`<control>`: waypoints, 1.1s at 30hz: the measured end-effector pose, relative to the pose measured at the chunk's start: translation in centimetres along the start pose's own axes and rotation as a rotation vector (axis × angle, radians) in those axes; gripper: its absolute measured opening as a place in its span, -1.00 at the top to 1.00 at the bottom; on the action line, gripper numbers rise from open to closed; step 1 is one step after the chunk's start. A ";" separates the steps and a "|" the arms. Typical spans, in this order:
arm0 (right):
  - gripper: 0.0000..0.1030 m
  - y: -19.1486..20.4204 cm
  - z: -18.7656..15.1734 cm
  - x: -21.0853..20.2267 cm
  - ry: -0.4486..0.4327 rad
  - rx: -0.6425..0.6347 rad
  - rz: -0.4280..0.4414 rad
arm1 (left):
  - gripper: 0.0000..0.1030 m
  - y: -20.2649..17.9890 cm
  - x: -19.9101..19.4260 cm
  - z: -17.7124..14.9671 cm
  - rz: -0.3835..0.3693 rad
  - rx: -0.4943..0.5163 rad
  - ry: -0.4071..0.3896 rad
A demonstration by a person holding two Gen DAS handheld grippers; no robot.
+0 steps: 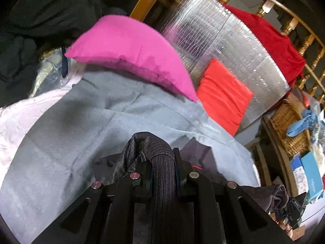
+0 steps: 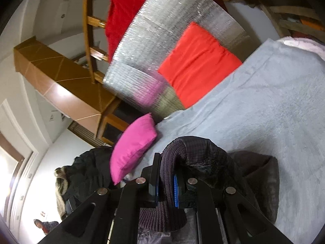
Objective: Fold large clothes
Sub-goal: 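Carry the gripped waistband across the blanket with both tools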
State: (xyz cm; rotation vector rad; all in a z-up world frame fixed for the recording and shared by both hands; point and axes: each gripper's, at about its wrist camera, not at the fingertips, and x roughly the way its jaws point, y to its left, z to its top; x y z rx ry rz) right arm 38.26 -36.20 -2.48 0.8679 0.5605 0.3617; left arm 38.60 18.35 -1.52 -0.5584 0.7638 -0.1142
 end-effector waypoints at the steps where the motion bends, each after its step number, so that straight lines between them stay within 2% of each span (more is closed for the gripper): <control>1: 0.80 -0.4 0.2 0.8 0.009 0.003 -0.013 | 0.68 0.1 0.8 0.1 0.009 -0.004 0.010; 5: 0.80 -1.8 1.0 3.4 0.035 0.009 -0.054 | 0.68 0.8 3.4 0.7 0.030 -0.023 0.041; 14: 0.81 -2.3 2.7 6.4 0.036 0.002 -0.066 | 0.68 0.9 6.8 1.9 0.054 -0.020 0.060; 20: 0.81 -6.2 2.7 10.0 0.088 0.083 -0.124 | 0.67 2.3 10.7 1.5 0.094 -0.054 0.119; 26: 0.76 -10.2 2.2 11.7 0.120 0.216 -0.120 | 0.57 3.7 12.9 0.9 0.096 -0.111 0.152; 30: 0.69 -10.2 2.2 12.1 0.127 0.198 -0.132 | 0.50 3.4 12.9 1.2 0.093 -0.111 0.160; 32: 0.63 -10.1 2.3 12.1 0.134 0.204 -0.132 | 0.35 3.3 12.8 1.4 0.084 -0.119 0.168; 33: 0.53 -10.0 2.4 12.1 0.136 0.202 -0.130 | 0.30 3.2 12.6 1.5 0.072 -0.128 0.171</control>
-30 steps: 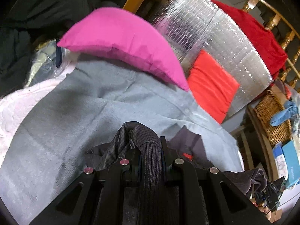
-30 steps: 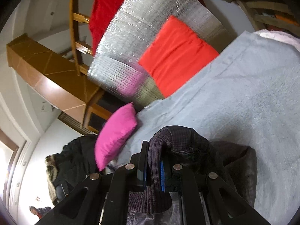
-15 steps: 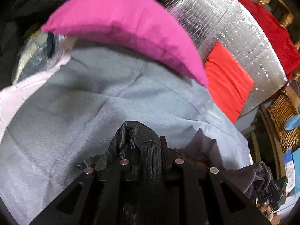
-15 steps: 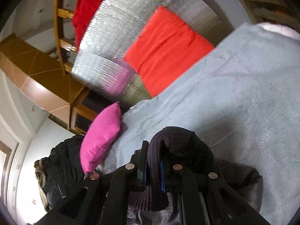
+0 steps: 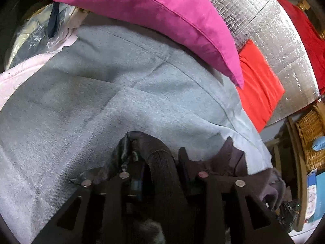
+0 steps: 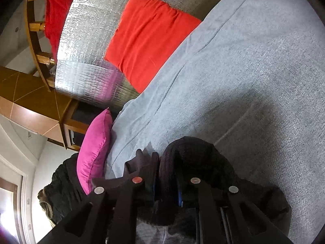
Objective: Fold large clothes
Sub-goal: 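Carry the gripped waistband across the blanket with both tools, then lay the waistband down on the blanket and open both tools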
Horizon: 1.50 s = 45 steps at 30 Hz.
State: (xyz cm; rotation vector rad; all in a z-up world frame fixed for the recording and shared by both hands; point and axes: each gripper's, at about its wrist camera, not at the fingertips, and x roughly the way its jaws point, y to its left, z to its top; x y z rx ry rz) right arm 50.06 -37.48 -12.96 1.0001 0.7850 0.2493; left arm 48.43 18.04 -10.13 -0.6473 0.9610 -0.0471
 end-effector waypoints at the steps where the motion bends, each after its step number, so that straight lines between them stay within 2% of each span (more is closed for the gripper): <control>1: 0.44 0.2 0.0 0.0 0.000 -0.004 0.001 | 0.22 0.0 -0.2 0.1 -0.008 -0.005 0.003; 2: 0.03 0.6 0.1 -0.2 -0.003 -0.011 0.006 | 0.13 0.0 -0.4 0.2 -0.018 -0.011 0.006; 3: -0.70 0.8 0.1 -0.6 -0.011 -0.015 0.012 | 0.09 -0.1 -0.7 0.3 -0.025 -0.015 0.009; 4: -0.96 1.0 0.1 -1.3 -0.038 -0.016 0.002 | 0.00 -0.1 -1.0 0.3 -0.030 -0.020 0.011; 5: -1.00 1.3 0.2 -2.2 -0.083 -0.020 -0.001 | -0.09 0.0 -1.3 0.4 -0.034 -0.025 0.014; 6: -1.00 1.6 0.3 -2.8 -0.092 -0.024 0.011 | -0.15 0.0 -1.7 0.6 -0.035 -0.032 0.012; 7: -1.00 1.7 0.4 -3.2 -0.092 -0.023 0.013 | -0.32 0.1 -2.2 0.7 -0.027 -0.040 -0.005; 8: -1.00 1.8 0.4 -3.8 -0.093 -0.024 0.014 | -0.57 0.3 -3.1 0.9 0.003 -0.041 -0.049; 10: -1.00 2.3 0.4 -4.8 -0.097 -0.057 0.000 | -0.76 0.9 -5.1 1.5 0.052 -0.047 -0.146; 11: -1.00 2.6 0.3 -5.4 -0.101 -0.090 -0.019 | -0.76 1.4 -6.1 1.7 0.066 -0.052 -0.186; 13: -1.00 3.1 0.0 -6.0 -0.098 -0.153 -0.058 | -0.76 2.0 -6.9 2.1 0.080 -0.038 -0.206; 15: -1.00 3.7 -0.2 -6.3 -0.089 -0.230 -0.109 | -0.76 2.1 -7.1 2.2 0.113 0.020 -0.204; 18: -1.00 4.5 -0.5 -5.6 -0.037 -0.351 -0.179 | -0.76 1.4 -6.3 1.9 0.200 0.171 -0.197; 23: -0.99 6.3 -1.4 -2.2 0.062 -0.586 -0.320 | -0.76 -0.9 -2.4 1.2 0.245 0.394 -0.100; 25: -0.99 6.2 -1.5 -0.9 0.098 -0.616 -0.338 | -0.76 -2.0 -0.7 0.8 0.243 0.485 -0.041; 27: -0.96 5.9 -0.9 0.6 0.125 -0.638 -0.381 | -0.76 -2.8 1.4 0.7 0.265 0.565 0.010; 29: -0.87 5.5 -0.2 1.7 0.130 -0.642 -0.409 | -0.76 -3.4 2.4 0.5 0.281 0.599 0.021; 37: -0.69 5.4 1.1 4.6 0.185 -0.671 -0.414 | -0.76 -3.9 4.9 1.2 0.244 0.608 0.072; 38: -0.58 5.3 1.1 4.9 0.197 -0.671 -0.414 | -0.76 -3.9 4.9 1.3 0.240 0.603 0.072; 40: -0.19 5.3 1.1 5.5 0.213 -0.676 -0.415 | -0.73 -3.9 5.1 1.3 0.232 0.596 0.072; 41: 0.29 5.3 1.0 5.7 0.215 -0.681 -0.427 | -0.46 -4.0 5.2 1.2 0.228 0.599 0.073; 42: 0.39 5.3 0.9 5.9 0.217 -0.683 -0.440 | -0.22 -4.1 5.5 1.1 0.218 0.605 0.084; 43: 0.43 5.3 0.8 6.0 0.222 -0.684 -0.437 | 0.28 -4.2 5.8 1.0 0.216 0.605 0.100; 44: 0.57 5.4 0.7 6.1 0.227 -0.688 -0.437 | 0.47 -4.3 6.2 1.0 0.237 0.608 0.106; 45: 0.67 5.5 0.6 6.1 0.225 -0.697 -0.442 | 0.56 -4.4 6.4 0.8 0.258 0.619 0.100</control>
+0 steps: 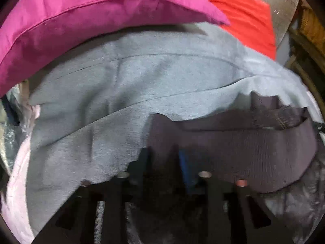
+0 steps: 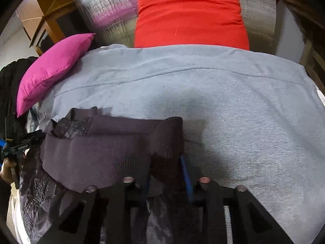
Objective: Fold large clothes
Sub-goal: 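Lay the waistband down on the blanket and open both tools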
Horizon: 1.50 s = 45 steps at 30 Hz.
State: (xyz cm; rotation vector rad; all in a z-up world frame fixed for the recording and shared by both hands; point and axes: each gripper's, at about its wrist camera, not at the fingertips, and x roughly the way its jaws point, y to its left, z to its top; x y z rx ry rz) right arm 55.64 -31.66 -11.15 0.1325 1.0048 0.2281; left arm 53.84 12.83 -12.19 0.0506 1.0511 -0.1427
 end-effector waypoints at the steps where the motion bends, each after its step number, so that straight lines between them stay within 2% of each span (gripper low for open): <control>1: 0.72 0.1 0.0 -0.2 -0.007 -0.008 -0.004 | 0.71 -0.2 0.0 -0.1 0.009 0.009 -0.002; 3: 0.83 0.5 0.1 -0.9 -0.034 -0.030 -0.030 | 0.80 -0.1 -0.2 -0.1 0.024 0.009 -0.015; 8: 0.85 -0.3 0.9 -2.6 -0.120 0.001 -0.133 | 0.84 1.1 0.3 -0.2 0.080 -0.059 -0.027; 17: 0.86 -2.5 0.3 0.8 -0.103 0.078 -0.233 | 0.82 2.4 1.8 -0.7 0.125 -0.112 -0.014; 23: 0.86 -3.1 0.0 1.8 -0.095 0.092 -0.249 | 0.81 1.7 2.4 -1.2 0.180 -0.086 -0.034; 31: 0.87 -2.7 -0.3 2.6 -0.098 0.088 -0.276 | 0.81 0.4 2.8 -1.9 0.202 -0.084 -0.062; 45: 0.86 -3.1 -0.6 2.6 -0.110 0.114 -0.250 | 0.76 0.7 2.5 -2.9 0.160 -0.125 -0.081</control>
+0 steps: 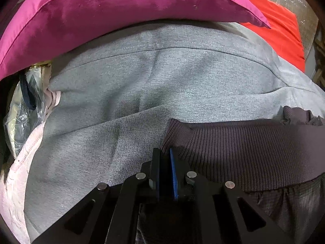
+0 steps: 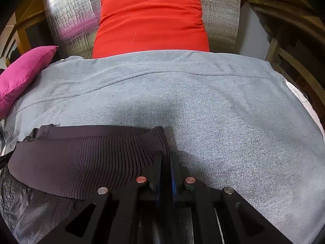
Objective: Fold large clothes
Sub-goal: 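Lay the waistband down on the blanket and open both tools, then press both open tools along the folded jacket edge to flatten it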
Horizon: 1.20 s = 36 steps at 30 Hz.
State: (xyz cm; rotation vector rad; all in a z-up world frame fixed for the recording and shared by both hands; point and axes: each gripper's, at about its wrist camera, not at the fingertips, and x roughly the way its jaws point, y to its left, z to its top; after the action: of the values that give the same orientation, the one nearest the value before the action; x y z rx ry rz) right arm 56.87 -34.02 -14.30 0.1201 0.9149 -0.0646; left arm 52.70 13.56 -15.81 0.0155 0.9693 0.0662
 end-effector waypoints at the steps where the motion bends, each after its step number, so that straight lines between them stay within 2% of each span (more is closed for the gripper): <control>1: 0.86 -0.1 0.0 0.0 0.000 0.004 0.004 | 0.75 0.1 0.0 -0.1 -0.002 -0.002 0.001; 4: 0.84 -0.3 0.0 -0.1 0.001 0.015 0.015 | 0.75 0.3 0.0 0.1 -0.001 0.001 0.002; 6: 0.78 -0.3 0.1 -0.1 0.006 0.012 0.021 | 0.61 0.3 0.3 0.5 0.022 0.011 0.008; 7: 0.77 -0.4 0.2 -0.1 0.012 0.012 0.028 | 0.40 0.3 0.2 0.7 0.035 0.011 0.011; 8: 0.75 -0.6 0.5 -0.2 0.027 0.020 0.044 | 0.04 0.3 0.1 0.8 0.058 0.007 0.015; 9: 0.62 -0.9 0.8 -0.5 0.048 0.031 0.065 | -0.17 0.6 -0.1 1.0 0.090 -0.005 0.024; 10: 0.47 -1.1 1.0 -0.7 0.062 0.039 0.072 | -0.55 1.1 -0.4 1.1 0.108 -0.021 0.030; 11: -0.10 -1.4 1.1 -1.2 0.080 0.057 0.059 | -0.70 1.5 -0.8 1.2 0.103 -0.039 0.030; 12: -0.79 -1.8 1.0 -2.1 0.081 0.073 0.013 | -0.70 2.1 -1.6 1.1 0.080 -0.058 0.023; 13: -0.90 -1.9 0.9 -2.8 0.064 0.077 -0.012 | -0.70 2.7 -2.5 1.0 0.065 -0.076 0.015; 16: -0.89 -2.8 0.8 -6.6 -0.003 0.078 -0.036 | -0.70 3.4 -5.4 0.6 0.092 -0.073 -0.014; 19: -0.89 -2.7 0.2 -11.1 -0.073 0.079 -0.023 | -0.70 3.6 -10.0 -0.5 0.106 -0.052 -0.088; 21: -0.89 -0.9 -1.1 -14.6 -0.113 0.043 0.037 | -0.70 3.3 -12.9 -1.1 0.085 -0.054 -0.125; 23: -0.89 1.7 -2.7 -16.8 -0.136 -0.008 0.085 | -0.70 1.7 -16.0 -3.0 0.032 -0.054 -0.155; 25: -0.89 4.8 -5.0 -18.3 -0.145 -0.074 0.124 | -0.70 0.2 -17.0 -4.6 -0.005 -0.034 -0.165; 28: -0.89 10.0 -9.0 -18.6 -0.141 -0.196 0.112 | -0.70 -3.7 -17.5 -7.7 -0.025 0.024 -0.171; 31: -0.89 13.2 -12.3 -16.5 -0.123 -0.284 -0.023 | -0.70 -7.1 -16.9 -10.3 -0.006 0.069 -0.153; 34: -0.89 12.4 -14.5 -13.3 -0.057 -0.278 -0.108 | -0.74 -8.8 -14.2 -12.2 0.052 0.116 -0.118; 36: -0.98 10.6 -15.2 -12.2 -0.047 -0.187 -0.089 | -0.80 -8.7 -12.8 -13.0 0.048 0.087 -0.120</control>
State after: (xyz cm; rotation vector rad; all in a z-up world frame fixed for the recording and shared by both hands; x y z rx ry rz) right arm 38.66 -21.45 -13.00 -0.0954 0.8743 -0.0643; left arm 35.17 3.84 -12.97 0.1214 0.8509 0.0663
